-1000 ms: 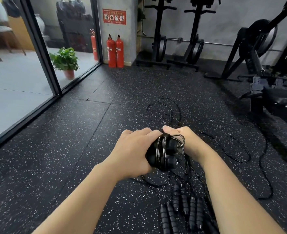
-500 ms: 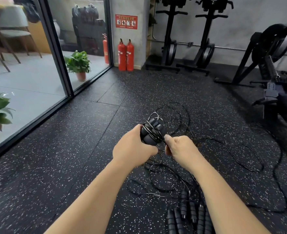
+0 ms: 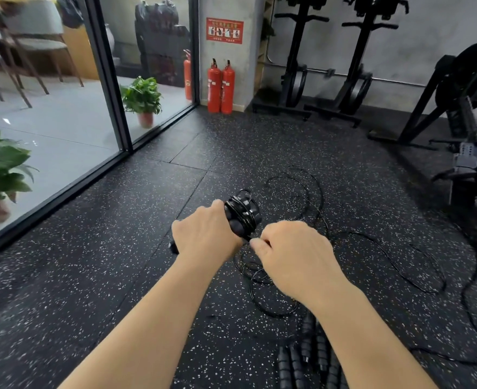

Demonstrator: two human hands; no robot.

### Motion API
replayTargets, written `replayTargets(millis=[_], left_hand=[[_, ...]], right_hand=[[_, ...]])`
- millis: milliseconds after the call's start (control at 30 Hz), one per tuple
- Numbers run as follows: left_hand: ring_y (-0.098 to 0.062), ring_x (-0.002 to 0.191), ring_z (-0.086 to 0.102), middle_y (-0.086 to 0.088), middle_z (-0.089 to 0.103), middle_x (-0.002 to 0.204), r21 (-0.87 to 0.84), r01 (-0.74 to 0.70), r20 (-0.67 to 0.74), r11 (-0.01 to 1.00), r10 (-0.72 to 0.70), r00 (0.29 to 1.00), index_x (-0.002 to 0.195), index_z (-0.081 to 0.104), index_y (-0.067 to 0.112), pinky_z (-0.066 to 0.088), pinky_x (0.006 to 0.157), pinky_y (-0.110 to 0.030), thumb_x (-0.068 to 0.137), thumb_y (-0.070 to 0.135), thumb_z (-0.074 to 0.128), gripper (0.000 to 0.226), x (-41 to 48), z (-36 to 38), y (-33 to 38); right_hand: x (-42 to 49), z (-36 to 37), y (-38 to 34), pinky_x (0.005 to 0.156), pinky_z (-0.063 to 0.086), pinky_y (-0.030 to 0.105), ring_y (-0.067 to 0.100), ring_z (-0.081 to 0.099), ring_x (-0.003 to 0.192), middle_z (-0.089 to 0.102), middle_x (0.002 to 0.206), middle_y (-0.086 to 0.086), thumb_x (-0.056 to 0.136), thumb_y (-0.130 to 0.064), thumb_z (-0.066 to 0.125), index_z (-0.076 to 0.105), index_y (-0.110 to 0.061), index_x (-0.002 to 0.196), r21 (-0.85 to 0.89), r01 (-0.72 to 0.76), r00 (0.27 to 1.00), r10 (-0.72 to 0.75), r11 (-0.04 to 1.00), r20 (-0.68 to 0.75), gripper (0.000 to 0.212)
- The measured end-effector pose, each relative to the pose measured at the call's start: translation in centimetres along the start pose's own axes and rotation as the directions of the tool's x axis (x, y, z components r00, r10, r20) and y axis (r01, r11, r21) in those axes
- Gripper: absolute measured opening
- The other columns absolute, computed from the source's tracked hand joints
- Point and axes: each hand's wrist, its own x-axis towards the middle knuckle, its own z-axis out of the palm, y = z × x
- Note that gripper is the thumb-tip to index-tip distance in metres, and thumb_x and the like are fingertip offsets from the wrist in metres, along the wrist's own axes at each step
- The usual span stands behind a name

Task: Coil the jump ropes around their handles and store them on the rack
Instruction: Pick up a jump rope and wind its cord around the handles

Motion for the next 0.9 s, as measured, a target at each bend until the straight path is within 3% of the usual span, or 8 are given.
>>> replayTargets(millis=[133,233,467,600,700,800,900], left_hand=[[-0.025,0.096,0.064,0.0,0.059,0.106,0.194,-0.182,-0.033,0.964,0.192,0.981,0.1,0.039,0.027,0.029,0.075,-0.038,0.084,0.037,0.055,0.025,-1.1,0.6,1.3],[-0.023,0.097,0.063,0.001,0.058,0.106,0.292,-0.362,0.06,0.885,0.361,0.931,0.113,0.048,0.025,0.027,0.076,-0.036,0.084,0.032,0.056,0.031,-2.1,1.0,2.6],[-0.017,0.075,0.046,0.008,0.04,0.083,0.256,-0.696,0.225,0.67,0.66,0.717,0.087,0.047,0.024,0.028,0.075,-0.034,0.081,0.024,0.057,0.012,-2.9,0.3,3.7],[-0.015,0.076,0.05,0.01,0.043,0.081,0.148,-0.787,0.194,0.598,0.763,0.616,0.088,0.044,0.026,0.032,0.081,-0.036,0.08,0.029,0.057,0.015,-3.6,0.5,3.8],[-0.015,0.074,0.049,0.01,0.043,0.077,0.099,-0.797,0.142,0.596,0.784,0.604,0.089,0.041,0.026,0.032,0.083,-0.036,0.08,0.029,0.058,0.019,-3.6,0.5,3.7],[-0.014,0.072,0.047,0.01,0.044,0.077,0.065,-0.806,0.068,0.588,0.803,0.592,0.087,0.042,0.026,0.034,0.082,-0.036,0.079,0.029,0.057,0.017,-3.4,0.3,3.4],[-0.013,0.077,0.048,0.011,0.048,0.083,0.002,-0.82,0.054,0.572,0.819,0.571,0.092,0.045,0.028,0.032,0.083,-0.036,0.077,0.029,0.055,0.017,-3.5,0.0,3.4]], right_hand=[[0.5,-1.1,0.5,0.056,0.03,0.032,0.022,0.048,0.065,0.046,0.063,-0.006,0.096,-0.049,0.045,0.036,-0.019,0.059,-0.029,0.005,0.996,-0.007,1.0,-0.087,0.048],[1.1,-1.0,1.6,0.055,0.03,0.032,0.021,0.044,0.062,0.04,0.057,-0.006,0.097,-0.05,0.041,0.033,-0.018,0.054,-0.028,0.003,0.994,-0.006,1.0,-0.107,0.054],[2.2,-0.4,5.1,0.053,0.033,0.03,0.021,0.049,0.06,0.051,0.056,0.001,0.093,-0.052,0.046,0.042,-0.014,0.052,-0.02,0.024,0.996,-0.025,1.0,-0.08,0.056],[2.5,-0.2,6.7,0.054,0.035,0.028,0.013,0.043,0.051,0.044,0.048,-0.002,0.09,-0.058,0.05,0.039,-0.015,0.048,0.101,-0.027,0.995,0.036,0.995,-0.092,0.061],[2.7,0.3,8.0,0.052,0.031,0.032,0.013,0.033,0.045,0.034,0.041,-0.006,0.09,-0.056,0.054,0.036,-0.015,0.045,0.239,-0.076,0.997,0.081,0.968,-0.01,0.063],[2.7,0.4,8.8,0.051,0.026,0.029,0.011,0.026,0.041,0.028,0.039,-0.012,0.09,-0.048,0.06,0.037,-0.019,0.04,0.47,-0.122,0.992,0.099,0.874,0.072,0.062],[2.7,0.0,8.8,0.042,0.027,0.022,0.011,0.028,0.04,0.035,0.046,-0.002,0.088,-0.042,0.066,0.049,-0.011,0.052,0.615,-0.258,0.961,0.133,0.745,0.242,0.05]])
